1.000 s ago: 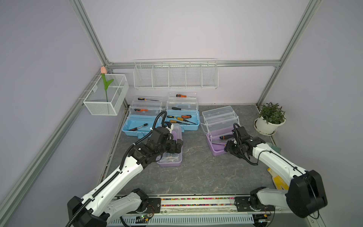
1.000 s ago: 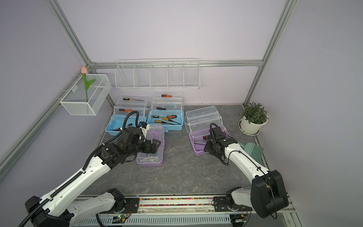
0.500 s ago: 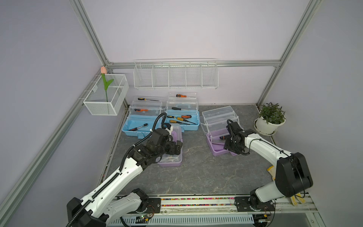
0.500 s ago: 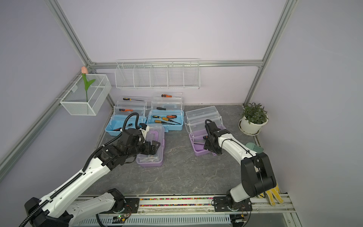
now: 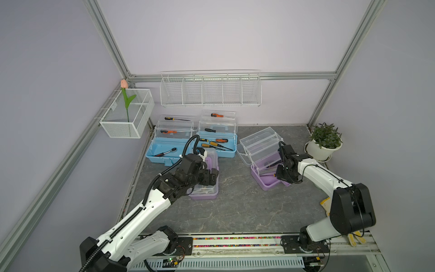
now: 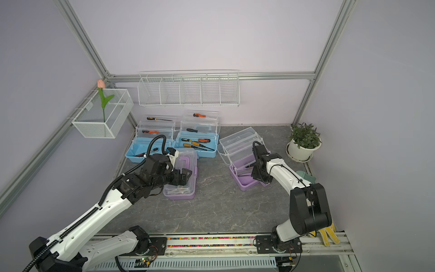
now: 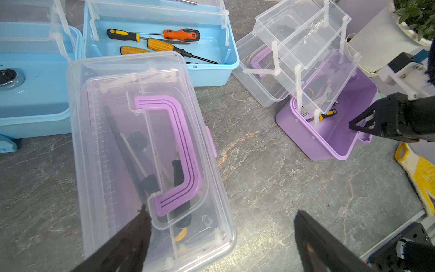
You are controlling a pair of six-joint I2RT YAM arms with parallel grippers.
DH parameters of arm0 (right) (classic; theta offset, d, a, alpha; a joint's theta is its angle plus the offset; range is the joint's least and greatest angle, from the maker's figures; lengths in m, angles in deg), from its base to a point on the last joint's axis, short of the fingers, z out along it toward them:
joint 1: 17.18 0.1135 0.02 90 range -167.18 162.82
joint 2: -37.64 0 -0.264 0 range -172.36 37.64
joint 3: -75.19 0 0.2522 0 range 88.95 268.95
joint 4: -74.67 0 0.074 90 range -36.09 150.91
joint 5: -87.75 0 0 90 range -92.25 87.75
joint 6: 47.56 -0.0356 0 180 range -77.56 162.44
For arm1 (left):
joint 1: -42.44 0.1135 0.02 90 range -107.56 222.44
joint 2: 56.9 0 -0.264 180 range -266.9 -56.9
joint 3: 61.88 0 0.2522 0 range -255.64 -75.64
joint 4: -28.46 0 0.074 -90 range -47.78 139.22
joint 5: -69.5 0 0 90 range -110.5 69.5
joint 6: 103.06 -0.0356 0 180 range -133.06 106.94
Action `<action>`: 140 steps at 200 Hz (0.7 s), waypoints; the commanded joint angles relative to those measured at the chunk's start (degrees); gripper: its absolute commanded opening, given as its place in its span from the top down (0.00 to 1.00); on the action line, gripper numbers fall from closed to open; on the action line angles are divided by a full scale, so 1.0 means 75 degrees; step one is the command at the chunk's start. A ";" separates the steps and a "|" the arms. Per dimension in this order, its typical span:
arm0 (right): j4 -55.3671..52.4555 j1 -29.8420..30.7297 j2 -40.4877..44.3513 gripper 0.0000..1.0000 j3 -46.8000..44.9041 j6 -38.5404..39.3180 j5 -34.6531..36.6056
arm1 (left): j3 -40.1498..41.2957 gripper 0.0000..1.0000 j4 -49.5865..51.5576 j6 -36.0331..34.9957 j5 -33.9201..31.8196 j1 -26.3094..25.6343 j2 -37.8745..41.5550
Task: Close toolboxes
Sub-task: Adjust the toolbox at the center of the board.
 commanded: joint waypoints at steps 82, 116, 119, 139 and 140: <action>-0.0018 -0.0778 -0.0017 0.87 -0.0160 0.3922 0.0007 | -0.0011 0.05 0.0075 0.0097 0.0067 -0.0029 0.0129; -0.0071 -0.0755 -0.0177 0.86 -0.0138 0.3834 -0.0179 | 0.0019 0.05 0.0041 0.0174 0.0048 -0.0029 -0.0094; -0.0070 -0.0743 -0.0181 0.86 -0.0138 0.3837 -0.0177 | 0.0018 0.05 0.0071 0.0166 -0.0010 -0.0029 -0.0123; 0.0014 -0.0661 -0.0140 0.87 -0.0176 0.3857 -0.0254 | -0.0017 0.05 0.0250 0.0047 -0.0505 -0.0029 -0.0344; 0.0025 -0.0654 -0.0138 0.87 -0.0181 0.3862 -0.0267 | -0.0017 0.05 0.0256 0.0038 -0.0529 -0.0029 -0.0356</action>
